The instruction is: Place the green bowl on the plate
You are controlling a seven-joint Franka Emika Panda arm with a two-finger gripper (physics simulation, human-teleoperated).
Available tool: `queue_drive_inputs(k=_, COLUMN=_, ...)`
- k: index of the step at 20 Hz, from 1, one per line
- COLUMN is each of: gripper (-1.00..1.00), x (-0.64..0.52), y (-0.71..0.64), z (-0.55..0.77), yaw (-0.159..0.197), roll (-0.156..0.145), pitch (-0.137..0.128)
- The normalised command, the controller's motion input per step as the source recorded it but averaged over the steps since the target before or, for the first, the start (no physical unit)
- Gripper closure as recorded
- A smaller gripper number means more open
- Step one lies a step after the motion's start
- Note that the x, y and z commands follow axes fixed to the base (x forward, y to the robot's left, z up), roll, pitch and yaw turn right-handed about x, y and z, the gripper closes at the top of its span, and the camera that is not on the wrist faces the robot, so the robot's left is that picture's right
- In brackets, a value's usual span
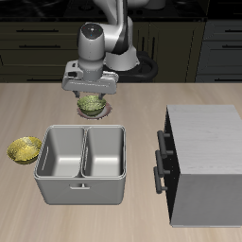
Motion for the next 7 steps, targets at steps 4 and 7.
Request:
queue_drive_inputs(k=4, gripper=-1.0, x=-0.06, y=0.06, z=0.09, yaw=0.015, roll=0.003, pitch=-0.005)
queue_drive_inputs(k=7, gripper=-1.0, x=-0.12, y=0.03, z=0.22, yaw=-0.01, roll=0.015, pitch=-0.028)
